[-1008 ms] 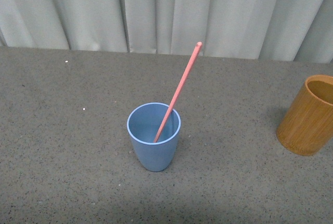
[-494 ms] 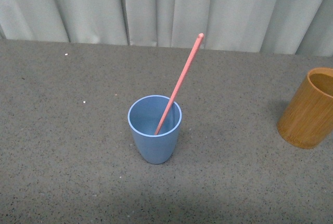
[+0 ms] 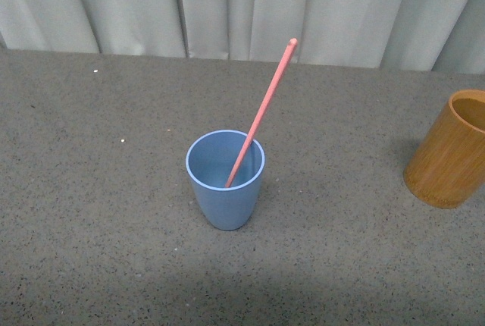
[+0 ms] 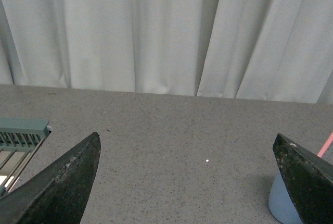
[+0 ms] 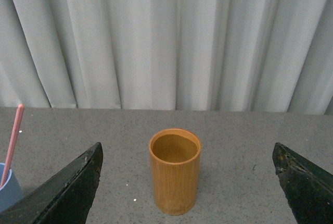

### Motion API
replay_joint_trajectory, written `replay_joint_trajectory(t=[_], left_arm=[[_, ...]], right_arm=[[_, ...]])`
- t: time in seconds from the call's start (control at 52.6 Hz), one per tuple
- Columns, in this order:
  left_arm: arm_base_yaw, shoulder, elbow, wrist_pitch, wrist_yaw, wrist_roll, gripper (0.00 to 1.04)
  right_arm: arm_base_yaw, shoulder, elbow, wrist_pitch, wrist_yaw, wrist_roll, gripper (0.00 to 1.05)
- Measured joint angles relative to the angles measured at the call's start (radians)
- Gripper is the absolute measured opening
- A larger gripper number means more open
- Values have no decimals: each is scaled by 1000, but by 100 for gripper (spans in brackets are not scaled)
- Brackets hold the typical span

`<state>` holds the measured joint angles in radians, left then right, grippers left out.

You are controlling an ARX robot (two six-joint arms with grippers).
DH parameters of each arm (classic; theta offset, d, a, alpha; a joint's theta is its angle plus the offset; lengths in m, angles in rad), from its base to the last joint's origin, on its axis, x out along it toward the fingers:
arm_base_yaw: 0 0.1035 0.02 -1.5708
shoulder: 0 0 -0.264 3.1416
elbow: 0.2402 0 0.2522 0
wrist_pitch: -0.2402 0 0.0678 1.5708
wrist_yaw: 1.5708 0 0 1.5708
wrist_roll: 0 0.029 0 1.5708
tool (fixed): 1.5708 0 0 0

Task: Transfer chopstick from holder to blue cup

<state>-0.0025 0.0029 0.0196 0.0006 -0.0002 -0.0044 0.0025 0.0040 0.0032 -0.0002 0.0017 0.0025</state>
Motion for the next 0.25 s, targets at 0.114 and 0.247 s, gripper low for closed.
replay_joint_trajectory(t=[0.114, 0.247], left_arm=[[0, 0, 0, 0, 0, 0, 98], [0, 0, 0, 0, 0, 0, 98]], right_arm=[[0, 0, 0, 0, 0, 0, 95], [0, 0, 0, 0, 0, 0, 95]])
